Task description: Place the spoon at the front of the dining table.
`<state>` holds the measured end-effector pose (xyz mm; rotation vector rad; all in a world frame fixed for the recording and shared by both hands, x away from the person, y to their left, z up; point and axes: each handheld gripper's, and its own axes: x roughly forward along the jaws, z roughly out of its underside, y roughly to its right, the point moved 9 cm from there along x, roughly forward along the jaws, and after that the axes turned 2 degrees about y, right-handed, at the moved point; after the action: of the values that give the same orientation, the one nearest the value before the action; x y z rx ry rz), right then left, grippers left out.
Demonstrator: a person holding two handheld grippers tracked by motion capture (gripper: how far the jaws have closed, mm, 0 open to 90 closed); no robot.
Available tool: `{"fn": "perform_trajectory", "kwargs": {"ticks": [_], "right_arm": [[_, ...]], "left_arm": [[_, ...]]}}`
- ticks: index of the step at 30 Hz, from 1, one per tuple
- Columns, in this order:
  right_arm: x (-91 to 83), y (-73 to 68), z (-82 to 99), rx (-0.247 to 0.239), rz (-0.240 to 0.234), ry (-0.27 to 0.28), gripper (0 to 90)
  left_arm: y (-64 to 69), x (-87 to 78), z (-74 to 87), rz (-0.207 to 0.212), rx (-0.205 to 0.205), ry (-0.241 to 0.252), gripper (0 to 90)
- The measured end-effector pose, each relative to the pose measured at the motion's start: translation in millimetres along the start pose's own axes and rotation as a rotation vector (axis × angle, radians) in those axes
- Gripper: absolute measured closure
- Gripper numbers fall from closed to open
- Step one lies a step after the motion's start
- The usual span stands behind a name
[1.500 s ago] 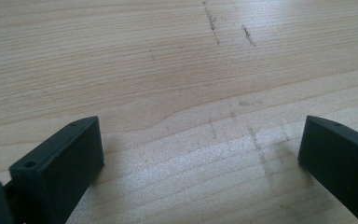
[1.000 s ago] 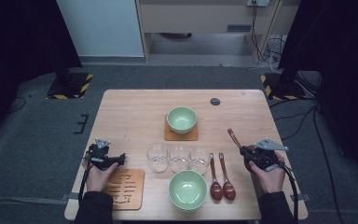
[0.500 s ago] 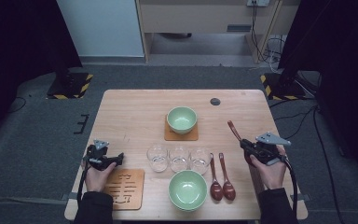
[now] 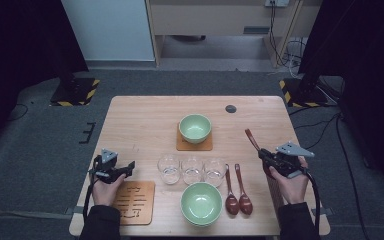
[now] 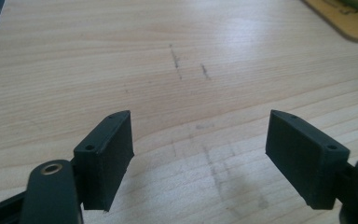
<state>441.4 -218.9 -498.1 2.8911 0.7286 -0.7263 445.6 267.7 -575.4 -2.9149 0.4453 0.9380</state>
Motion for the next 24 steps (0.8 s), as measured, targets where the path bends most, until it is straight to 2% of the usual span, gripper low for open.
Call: {"fn": "perform_trajectory", "kwargs": {"ticks": [5,7,12,15,17,24], "right_arm": [[-1.3,-2.4,-1.7,-0.004,-0.005,0.006,81.9],[-2.1,-3.3,-2.8,-0.007,-0.008,0.011,82.0],[-4.0,-4.5,-4.8,-0.010,-0.009,0.022,82.0],[-4.4,-4.9,-5.7,-0.012,-0.009,0.028,81.9],[-4.8,-5.3,-6.1,-0.014,-0.010,0.030,82.0],[-5.4,-6.7,-7.4,-0.018,-0.013,0.038,82.0]], "left_arm": [[4.0,-5.8,-7.6,0.014,-0.015,0.050,23.6],[5.3,-8.7,-10.6,0.006,0.007,0.050,23.6],[16.1,-17.6,-23.7,0.021,0.041,0.099,23.6],[23.0,-21.5,-29.8,0.043,0.036,0.140,23.7],[25.2,-23.6,-30.9,0.039,0.048,0.130,24.5],[39.4,-32.5,-42.6,0.058,0.074,0.167,24.6]]}}
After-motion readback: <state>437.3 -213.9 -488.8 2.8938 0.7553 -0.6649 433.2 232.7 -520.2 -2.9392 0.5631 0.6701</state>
